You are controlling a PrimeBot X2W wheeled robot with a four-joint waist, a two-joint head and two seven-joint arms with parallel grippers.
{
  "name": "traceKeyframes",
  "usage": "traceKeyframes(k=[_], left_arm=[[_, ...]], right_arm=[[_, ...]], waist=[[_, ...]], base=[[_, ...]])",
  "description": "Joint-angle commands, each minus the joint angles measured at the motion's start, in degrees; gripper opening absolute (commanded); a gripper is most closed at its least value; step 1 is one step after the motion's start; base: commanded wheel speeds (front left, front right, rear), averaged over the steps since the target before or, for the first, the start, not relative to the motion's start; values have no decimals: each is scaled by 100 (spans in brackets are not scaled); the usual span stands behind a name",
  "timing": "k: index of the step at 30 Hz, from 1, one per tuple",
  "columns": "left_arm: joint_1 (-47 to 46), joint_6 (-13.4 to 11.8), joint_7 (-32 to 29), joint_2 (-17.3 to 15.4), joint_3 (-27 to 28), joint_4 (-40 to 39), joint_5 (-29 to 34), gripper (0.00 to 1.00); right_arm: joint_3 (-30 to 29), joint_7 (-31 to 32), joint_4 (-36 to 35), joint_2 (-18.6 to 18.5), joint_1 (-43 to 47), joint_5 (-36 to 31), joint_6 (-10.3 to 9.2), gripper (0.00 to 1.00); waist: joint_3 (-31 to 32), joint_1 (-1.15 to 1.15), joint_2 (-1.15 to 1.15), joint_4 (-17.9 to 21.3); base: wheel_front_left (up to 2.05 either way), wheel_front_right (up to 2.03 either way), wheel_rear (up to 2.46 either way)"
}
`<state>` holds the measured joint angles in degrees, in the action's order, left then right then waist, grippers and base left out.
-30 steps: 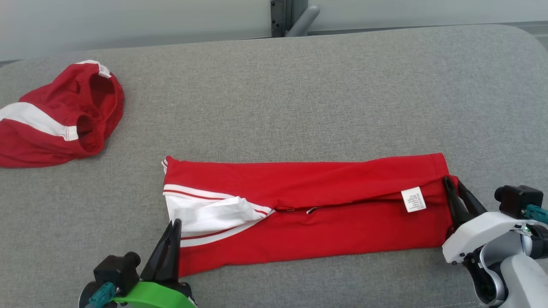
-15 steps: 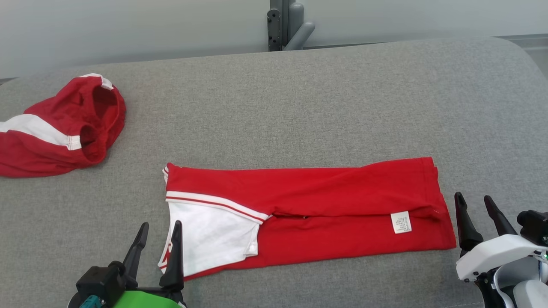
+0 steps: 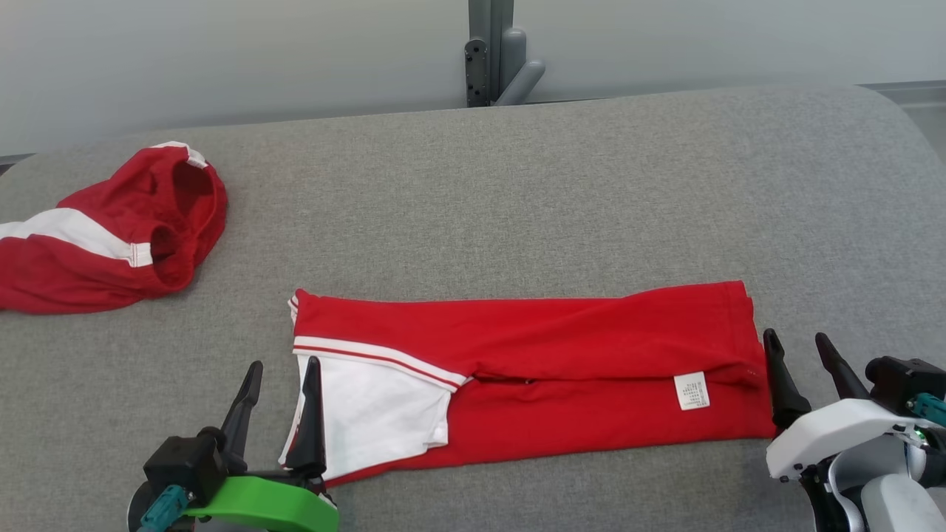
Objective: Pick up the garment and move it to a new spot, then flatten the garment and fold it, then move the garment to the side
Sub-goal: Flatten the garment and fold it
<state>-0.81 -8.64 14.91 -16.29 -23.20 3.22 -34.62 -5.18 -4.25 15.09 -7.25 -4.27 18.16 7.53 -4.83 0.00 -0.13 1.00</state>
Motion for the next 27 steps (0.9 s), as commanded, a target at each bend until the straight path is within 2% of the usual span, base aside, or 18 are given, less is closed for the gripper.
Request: traceKeyframes(k=[1,12,19,24,25,26,27], left_arm=[[-92,10,28,19,22,19,75,100],[-72,92,34,113,171,85,242,100],[-29,129,34,175,253,99,312,100],[10,144,30,204,301,94,362,100],[19,142,29,206,312,90,372,100],[27,142,30,210,326,88,371,100],[36,141,30,216,342,84,379,100]], right_arm=[[-1,-49,47,-7,-82,-33,-8,100],[31,82,1658,-218,-829,-278,-8,100],[174,205,2585,-298,-1198,-58,-8,100],[359,264,2945,-286,-1250,171,-8,100],[408,267,2980,-279,-1248,216,-7,97],[454,270,3011,-271,-1244,267,-5,64],[509,260,3024,-265,-1244,320,-5,43]], waist=[[3,0,13,-20],[-72,0,13,-284],[-125,0,13,-402],[-137,0,13,-424],[-139,0,13,-421],[-141,0,13,-416],[-142,0,13,-408]], base=[[0,0,0],[0,0,0],[0,0,0],[0,0,0],[0,0,0],[0,0,0],[0,0,0]])
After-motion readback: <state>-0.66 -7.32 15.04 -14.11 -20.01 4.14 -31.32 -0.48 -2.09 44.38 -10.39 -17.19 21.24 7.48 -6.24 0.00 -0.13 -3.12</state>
